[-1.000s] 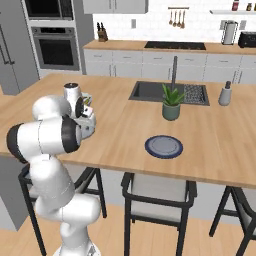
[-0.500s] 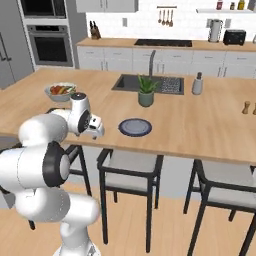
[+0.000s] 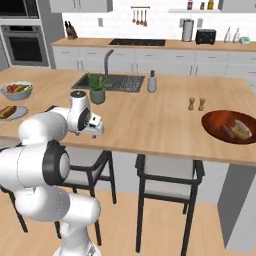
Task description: Place one bun and one sausage from the bowl on each plate.
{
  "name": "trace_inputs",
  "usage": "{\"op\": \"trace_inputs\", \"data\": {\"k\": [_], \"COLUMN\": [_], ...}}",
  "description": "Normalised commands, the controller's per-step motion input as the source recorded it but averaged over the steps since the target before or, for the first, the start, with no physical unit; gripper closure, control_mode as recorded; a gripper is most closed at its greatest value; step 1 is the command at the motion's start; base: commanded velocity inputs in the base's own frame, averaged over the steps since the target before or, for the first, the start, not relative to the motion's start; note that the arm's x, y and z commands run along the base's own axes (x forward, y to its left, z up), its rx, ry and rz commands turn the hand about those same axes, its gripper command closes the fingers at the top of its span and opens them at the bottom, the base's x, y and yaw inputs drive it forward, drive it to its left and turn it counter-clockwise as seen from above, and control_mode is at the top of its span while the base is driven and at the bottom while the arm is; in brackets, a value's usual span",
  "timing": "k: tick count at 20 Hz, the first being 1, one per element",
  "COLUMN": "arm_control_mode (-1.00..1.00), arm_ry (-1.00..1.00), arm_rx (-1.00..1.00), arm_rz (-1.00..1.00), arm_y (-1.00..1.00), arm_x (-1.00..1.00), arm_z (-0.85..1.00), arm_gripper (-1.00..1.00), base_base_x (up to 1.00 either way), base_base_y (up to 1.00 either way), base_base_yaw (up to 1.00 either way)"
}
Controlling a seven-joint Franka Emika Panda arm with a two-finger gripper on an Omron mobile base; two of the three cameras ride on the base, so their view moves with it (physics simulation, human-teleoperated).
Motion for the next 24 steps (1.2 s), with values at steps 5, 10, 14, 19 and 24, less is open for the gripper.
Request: {"op": "trace_inputs", "data": {"k": [5,10,14,19,24], "arm_control_mode": [1.00,1.00,1.00,1.00,1.00], "arm_ry": [0.00,0.00,0.00,0.00,0.00], "arm_rx": [0.00,0.00,0.00,0.00,0.00], "arm_rz": [0.00,0.00,0.00,0.00,0.00], "arm_y": [0.00,0.00,0.00,0.00,0.00], "arm_x": [0.00,0.00,0.00,0.00,0.00], "arm_z": [0.00,0.00,0.00,0.00,0.00], "arm_gripper": [-1.00,-1.00,-1.00,-1.00,-1.00], "base_base_x": [0.27,0.08,0.24,0.88,0.59], "base_base_y": [-1.00,-1.00,-1.00,-1.00,-0.58], "base_base_yaw": [-0.13,-0.19,-0.14,-0.03,0.22]}}
